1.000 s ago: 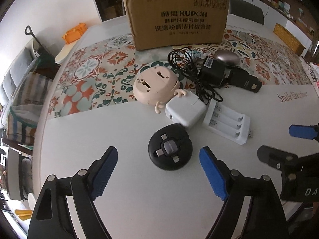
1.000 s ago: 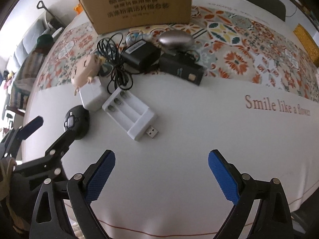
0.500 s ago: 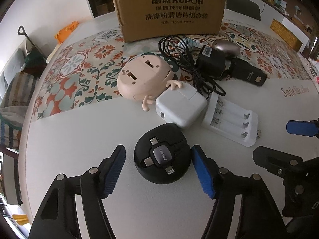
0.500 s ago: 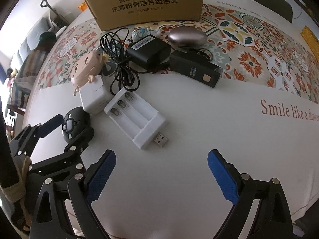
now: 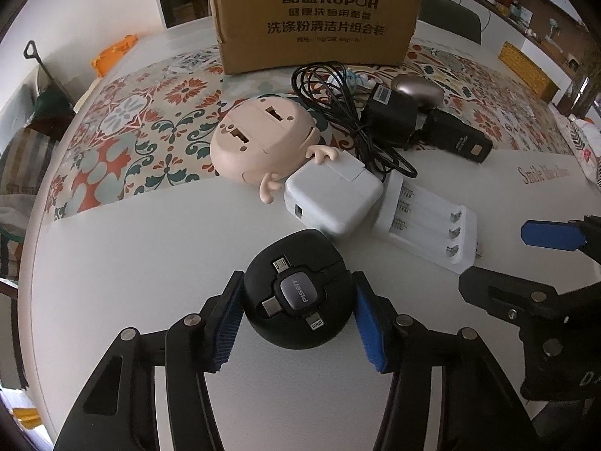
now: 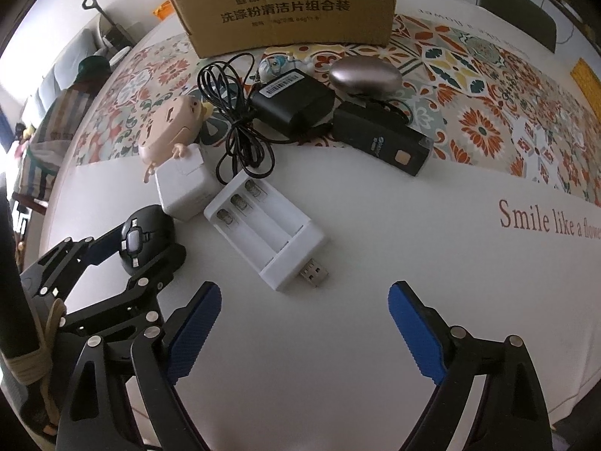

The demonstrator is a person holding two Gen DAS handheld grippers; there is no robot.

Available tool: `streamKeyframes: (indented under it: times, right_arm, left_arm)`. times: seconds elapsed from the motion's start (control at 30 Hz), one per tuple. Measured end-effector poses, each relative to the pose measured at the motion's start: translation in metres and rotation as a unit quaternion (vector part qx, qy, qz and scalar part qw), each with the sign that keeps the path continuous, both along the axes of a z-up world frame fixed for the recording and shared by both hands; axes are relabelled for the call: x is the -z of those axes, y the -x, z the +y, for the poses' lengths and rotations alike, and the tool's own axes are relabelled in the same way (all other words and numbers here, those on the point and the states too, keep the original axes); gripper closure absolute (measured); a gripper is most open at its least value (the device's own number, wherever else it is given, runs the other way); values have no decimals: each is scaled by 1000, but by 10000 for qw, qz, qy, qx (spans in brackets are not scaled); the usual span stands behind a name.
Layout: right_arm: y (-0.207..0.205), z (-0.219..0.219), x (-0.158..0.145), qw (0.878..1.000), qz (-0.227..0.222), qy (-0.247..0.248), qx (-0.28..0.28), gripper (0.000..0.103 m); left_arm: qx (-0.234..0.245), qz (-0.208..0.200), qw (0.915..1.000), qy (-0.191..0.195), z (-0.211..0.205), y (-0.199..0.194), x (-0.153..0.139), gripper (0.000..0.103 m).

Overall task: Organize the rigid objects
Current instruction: 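Move the left gripper onto the black round cable organizer and close it, then lift the black organizer with the left gripper while the right gripper grasps the white battery charger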

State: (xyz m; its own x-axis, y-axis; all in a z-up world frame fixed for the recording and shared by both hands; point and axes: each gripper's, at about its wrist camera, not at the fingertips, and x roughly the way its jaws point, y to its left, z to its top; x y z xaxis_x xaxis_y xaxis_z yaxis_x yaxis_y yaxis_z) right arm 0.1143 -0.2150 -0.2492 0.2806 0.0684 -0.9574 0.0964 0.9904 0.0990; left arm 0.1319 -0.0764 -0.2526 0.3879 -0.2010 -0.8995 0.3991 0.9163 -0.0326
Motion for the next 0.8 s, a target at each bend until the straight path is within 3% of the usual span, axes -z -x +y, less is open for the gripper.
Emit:
streamKeyframes:
  times: [0.2,0.43,0.8]
  right_arm:
    - [-3,6,-2,9996,-91,140,-226,13]
    - [-17,9,-2,9953,-196,314,-899,16]
    - [-42,32,7,9709,-409,538,-2297,26]
  left_arm:
    - [-137,-41,9999,81,6,4,-9,48]
    - [-795,44,9967,139,13,12,-15,48]
    - [-1825,169,9830,100,24,20,-12,48]
